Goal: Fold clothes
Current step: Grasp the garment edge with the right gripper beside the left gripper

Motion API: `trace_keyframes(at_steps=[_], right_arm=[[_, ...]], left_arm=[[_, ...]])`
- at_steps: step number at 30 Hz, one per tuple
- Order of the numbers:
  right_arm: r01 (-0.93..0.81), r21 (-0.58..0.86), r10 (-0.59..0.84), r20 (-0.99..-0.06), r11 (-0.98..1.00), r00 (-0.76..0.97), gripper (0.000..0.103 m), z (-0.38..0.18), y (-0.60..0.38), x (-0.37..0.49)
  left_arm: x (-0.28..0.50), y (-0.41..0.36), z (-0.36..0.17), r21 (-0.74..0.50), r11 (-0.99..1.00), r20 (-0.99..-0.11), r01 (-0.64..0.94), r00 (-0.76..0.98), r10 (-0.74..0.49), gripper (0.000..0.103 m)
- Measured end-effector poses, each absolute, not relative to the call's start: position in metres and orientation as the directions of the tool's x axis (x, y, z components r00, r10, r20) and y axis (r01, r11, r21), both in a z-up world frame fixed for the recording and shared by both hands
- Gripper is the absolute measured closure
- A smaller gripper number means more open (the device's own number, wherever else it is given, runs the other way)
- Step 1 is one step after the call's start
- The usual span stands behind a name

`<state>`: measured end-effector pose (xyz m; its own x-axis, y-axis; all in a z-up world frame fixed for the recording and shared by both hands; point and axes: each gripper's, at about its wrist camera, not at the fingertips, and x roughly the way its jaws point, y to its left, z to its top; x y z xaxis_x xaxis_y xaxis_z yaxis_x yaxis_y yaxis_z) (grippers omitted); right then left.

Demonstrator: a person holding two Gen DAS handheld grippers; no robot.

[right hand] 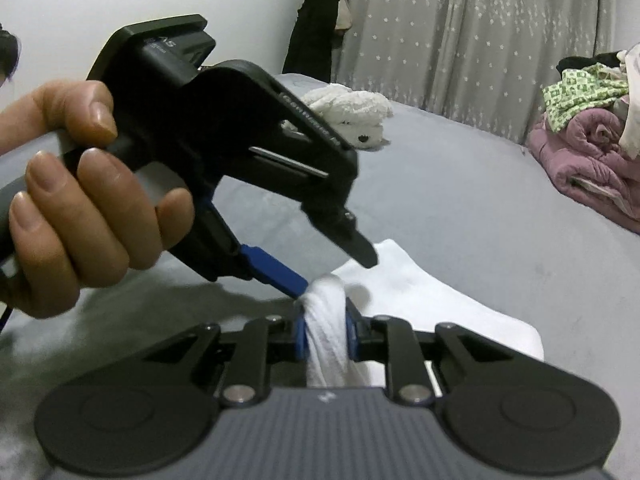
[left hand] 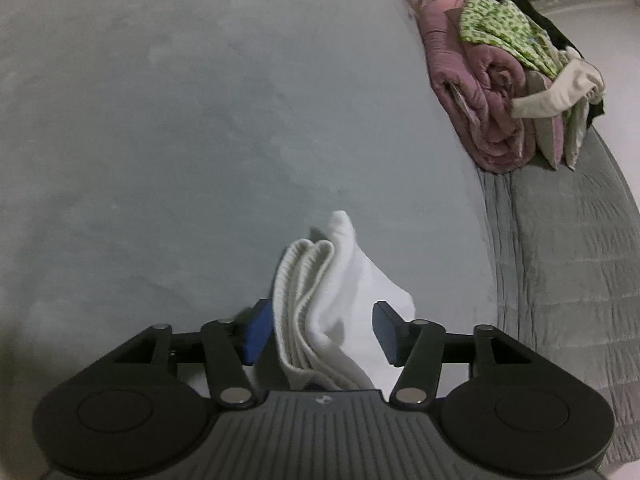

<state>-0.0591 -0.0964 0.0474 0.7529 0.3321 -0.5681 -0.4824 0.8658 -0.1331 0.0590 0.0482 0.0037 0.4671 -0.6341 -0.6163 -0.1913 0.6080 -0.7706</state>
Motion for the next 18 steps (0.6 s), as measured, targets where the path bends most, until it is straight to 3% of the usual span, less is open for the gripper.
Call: trace_keyframes(at_steps=[9, 13, 18], right_arm=[[-0.490, -0.144, 0.339, -0.557, 0.859, 0.758, 0.085, 0.047, -0.096, -0.061], [-0.498, -0.146, 0.344, -0.558, 0.855, 0.755, 0.085, 0.045, -0.095, -0.062], [-0.516, -0.162, 0.350, -0.564, 0.841, 0.748, 0.085, 0.041, -0.093, -0.065]], left_arm=[[0.065, 0.026, 0.003, -0.738, 0.662, -0.645, -0.131, 0.427, -0.634, 0.051], [0.068, 0.019, 0.008, -0.679, 0.731, -0.683, -0.074, 0.428, -0.592, 0.077], [0.060, 0.012, 0.013, -0.600, 0.800, -0.715, 0.000, 0.449, -0.537, 0.083]])
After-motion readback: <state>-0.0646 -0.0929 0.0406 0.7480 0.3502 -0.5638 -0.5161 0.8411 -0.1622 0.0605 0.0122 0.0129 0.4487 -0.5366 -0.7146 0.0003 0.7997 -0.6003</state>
